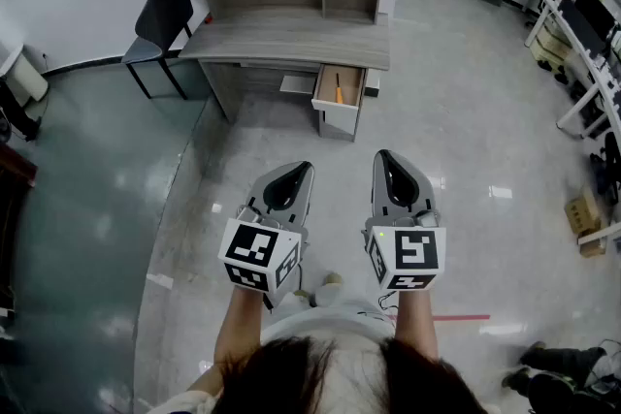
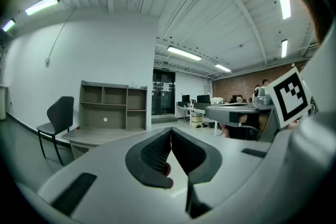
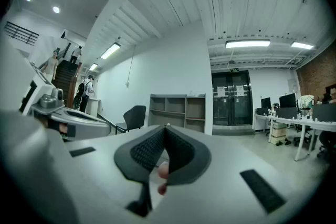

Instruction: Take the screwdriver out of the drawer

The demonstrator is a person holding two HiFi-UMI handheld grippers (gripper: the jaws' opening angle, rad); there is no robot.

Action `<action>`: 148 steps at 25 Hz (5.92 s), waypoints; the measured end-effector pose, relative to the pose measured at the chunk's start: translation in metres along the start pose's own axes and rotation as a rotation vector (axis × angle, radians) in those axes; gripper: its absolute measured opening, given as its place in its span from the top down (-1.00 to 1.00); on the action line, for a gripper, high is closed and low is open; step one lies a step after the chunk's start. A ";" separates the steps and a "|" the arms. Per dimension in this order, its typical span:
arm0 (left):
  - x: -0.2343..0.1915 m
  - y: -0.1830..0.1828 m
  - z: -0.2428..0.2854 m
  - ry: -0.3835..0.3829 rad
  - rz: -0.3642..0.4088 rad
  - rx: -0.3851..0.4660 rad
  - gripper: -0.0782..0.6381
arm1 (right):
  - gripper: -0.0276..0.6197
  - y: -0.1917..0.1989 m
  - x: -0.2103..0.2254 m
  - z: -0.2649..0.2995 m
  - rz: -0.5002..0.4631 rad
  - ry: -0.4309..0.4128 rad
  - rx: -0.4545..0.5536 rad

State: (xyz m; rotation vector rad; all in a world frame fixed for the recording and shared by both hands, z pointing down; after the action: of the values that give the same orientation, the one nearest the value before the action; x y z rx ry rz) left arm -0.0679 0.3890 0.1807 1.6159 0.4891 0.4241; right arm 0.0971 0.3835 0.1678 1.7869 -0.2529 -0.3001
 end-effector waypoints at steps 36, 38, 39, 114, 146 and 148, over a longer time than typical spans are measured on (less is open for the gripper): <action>-0.102 0.032 0.156 -0.065 -0.046 -0.008 0.73 | 0.83 0.069 0.070 0.158 0.031 -0.017 -0.061; -0.118 0.034 0.168 -0.061 -0.052 -0.012 0.73 | 0.83 0.075 0.070 0.176 0.033 -0.014 -0.076; -0.126 0.036 0.173 -0.059 -0.053 -0.016 0.73 | 0.83 0.078 0.071 0.184 0.040 -0.011 -0.081; -0.316 0.301 0.470 -0.132 -0.268 -0.321 0.73 | 0.82 0.425 0.167 0.480 0.088 -0.142 -0.584; -0.349 0.422 0.486 -0.145 -0.357 -0.435 0.73 | 0.82 0.559 0.143 0.500 0.118 -0.154 -0.777; -0.350 0.427 0.485 -0.143 -0.362 -0.441 0.73 | 0.82 0.565 0.141 0.500 0.114 -0.154 -0.791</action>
State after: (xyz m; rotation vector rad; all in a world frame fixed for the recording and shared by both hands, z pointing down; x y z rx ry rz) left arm -0.0710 -0.2401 0.5620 1.0946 0.5246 0.1273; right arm 0.0565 -0.2515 0.5969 0.9673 -0.2928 -0.3901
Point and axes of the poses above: the fingertips, and each gripper's own axes: z forward along the fingers, x to its right, y out of its underside, the point moved 6 cm from there along -z, backward along the fingers, and after that the axes turned 14 degrees about x, right-handed, at the moved point
